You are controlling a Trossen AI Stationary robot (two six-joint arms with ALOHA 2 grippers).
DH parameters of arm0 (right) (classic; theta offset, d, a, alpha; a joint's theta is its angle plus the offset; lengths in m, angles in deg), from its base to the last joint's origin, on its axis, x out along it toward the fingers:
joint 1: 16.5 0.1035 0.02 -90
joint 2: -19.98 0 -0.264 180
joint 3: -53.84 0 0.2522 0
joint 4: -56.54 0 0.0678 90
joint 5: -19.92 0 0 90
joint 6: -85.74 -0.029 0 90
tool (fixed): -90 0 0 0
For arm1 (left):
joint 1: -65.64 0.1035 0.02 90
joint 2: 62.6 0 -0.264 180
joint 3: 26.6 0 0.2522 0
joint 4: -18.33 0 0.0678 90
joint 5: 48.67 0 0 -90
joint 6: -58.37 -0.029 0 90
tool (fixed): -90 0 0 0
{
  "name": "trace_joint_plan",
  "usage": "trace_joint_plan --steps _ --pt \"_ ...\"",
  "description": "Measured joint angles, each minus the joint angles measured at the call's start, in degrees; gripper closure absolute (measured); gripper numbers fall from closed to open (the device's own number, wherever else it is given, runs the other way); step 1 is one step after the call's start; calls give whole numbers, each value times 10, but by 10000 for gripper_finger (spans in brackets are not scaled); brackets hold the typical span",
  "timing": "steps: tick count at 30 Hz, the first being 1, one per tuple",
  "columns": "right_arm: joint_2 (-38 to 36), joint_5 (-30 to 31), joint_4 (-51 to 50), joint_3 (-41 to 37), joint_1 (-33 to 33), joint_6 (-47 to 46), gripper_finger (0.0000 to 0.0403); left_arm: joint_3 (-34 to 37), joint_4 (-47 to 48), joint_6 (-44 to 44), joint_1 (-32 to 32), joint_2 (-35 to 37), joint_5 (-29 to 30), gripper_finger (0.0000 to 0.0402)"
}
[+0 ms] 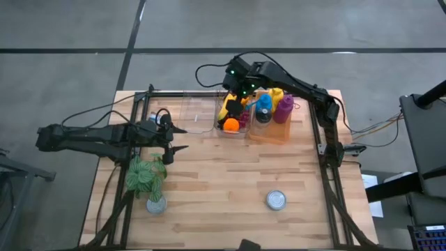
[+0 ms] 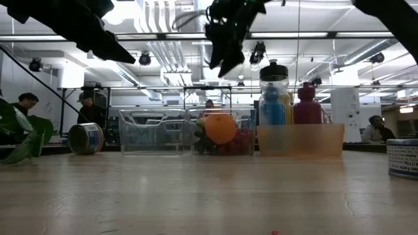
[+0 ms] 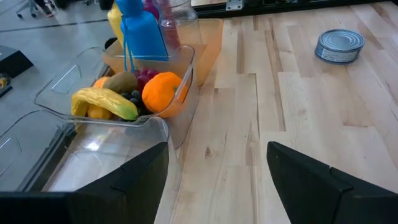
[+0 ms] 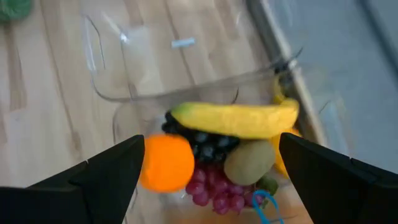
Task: Pick & Place Food Item
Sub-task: Put the blue and pink tuna can into the left transparent bin
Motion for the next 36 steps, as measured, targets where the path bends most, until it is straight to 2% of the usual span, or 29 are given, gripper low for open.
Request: trace_joint_plan --steps 6,11,15,22,27,32,36 --pt "-44 33 61 -5 48 -19 32 0 0 0 0 0 0 124" --pt "-101 -6 126 -32 77 -22 32 0 1 0 0 0 0 124" --pt "-166 -15 200 -91 102 -31 32 0 1 0 0 0 0 124" --pt "-293 -3 378 -279 158 -36 32 0 2 0 0 0 0 124" --pt "-387 81 509 -442 196 -39 32 0 2 0 0 0 0 124" --pt "-463 83 638 -594 219 -56 32 0 2 0 0 0 0 125" --pt "-528 96 689 -677 232 -52 32 0 3 0 0 0 0 125"
